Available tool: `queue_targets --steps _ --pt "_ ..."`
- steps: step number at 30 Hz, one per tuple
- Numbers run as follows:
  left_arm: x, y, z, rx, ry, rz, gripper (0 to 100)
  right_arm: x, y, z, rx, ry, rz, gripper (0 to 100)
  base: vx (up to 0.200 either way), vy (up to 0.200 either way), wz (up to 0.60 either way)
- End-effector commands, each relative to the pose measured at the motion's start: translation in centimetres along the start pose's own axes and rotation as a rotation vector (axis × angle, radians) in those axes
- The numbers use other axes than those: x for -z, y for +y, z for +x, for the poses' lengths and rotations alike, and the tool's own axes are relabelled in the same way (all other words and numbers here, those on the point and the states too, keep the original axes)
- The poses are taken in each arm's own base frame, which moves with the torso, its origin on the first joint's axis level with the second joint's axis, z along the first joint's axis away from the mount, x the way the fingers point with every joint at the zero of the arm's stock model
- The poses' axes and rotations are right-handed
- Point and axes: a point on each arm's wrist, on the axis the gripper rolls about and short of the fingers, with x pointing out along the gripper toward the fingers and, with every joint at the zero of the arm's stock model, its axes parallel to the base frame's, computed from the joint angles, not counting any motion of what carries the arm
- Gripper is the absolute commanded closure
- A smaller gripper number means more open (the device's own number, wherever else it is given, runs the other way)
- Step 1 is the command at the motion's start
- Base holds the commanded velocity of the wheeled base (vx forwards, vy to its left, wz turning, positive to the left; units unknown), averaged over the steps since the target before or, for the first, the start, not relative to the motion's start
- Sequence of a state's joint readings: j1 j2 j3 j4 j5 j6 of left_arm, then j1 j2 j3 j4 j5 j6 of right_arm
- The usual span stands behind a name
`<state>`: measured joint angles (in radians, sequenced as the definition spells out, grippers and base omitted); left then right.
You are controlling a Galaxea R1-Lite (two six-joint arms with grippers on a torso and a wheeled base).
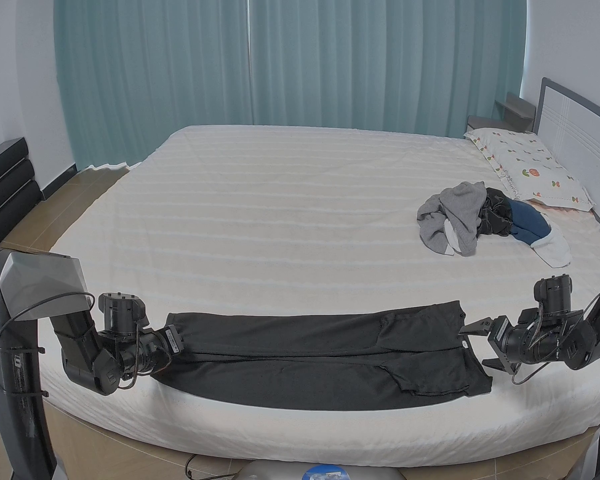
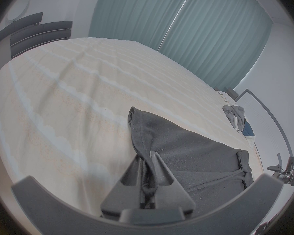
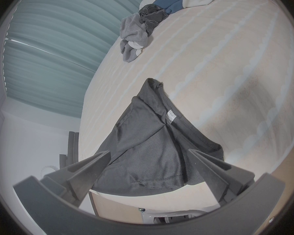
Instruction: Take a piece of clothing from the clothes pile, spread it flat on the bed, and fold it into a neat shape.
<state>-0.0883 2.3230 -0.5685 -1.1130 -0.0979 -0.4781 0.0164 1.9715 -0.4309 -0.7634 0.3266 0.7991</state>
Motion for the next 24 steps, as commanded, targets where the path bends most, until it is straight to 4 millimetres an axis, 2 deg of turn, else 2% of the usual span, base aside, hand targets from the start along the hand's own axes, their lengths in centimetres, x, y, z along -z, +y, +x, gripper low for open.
queue_targets --steps 1,4,22,24 --pt "0.0 -0.1 0.0 0.003 -0.002 0.001 100 0.1 -0.1 0.1 0.003 0.004 0.001 0 0.000 0.000 0.00" --pt "0.0 -0.1 0.0 0.004 0.000 0.002 100 0.1 -0.1 0.1 0.003 0.004 0.001 0 -0.200 0.000 0.00" --pt "-1.6 -1.3 0.7 0.044 -0.061 -0.036 100 0.0 0.0 -0.1 0.000 -0.004 0.001 0 0.000 0.000 0.00" --pt "-1.9 -1.5 0.4 0.050 -0.068 -0.035 100 0.0 0.0 -0.1 0.000 -0.004 0.001 0 0.000 -0.200 0.00"
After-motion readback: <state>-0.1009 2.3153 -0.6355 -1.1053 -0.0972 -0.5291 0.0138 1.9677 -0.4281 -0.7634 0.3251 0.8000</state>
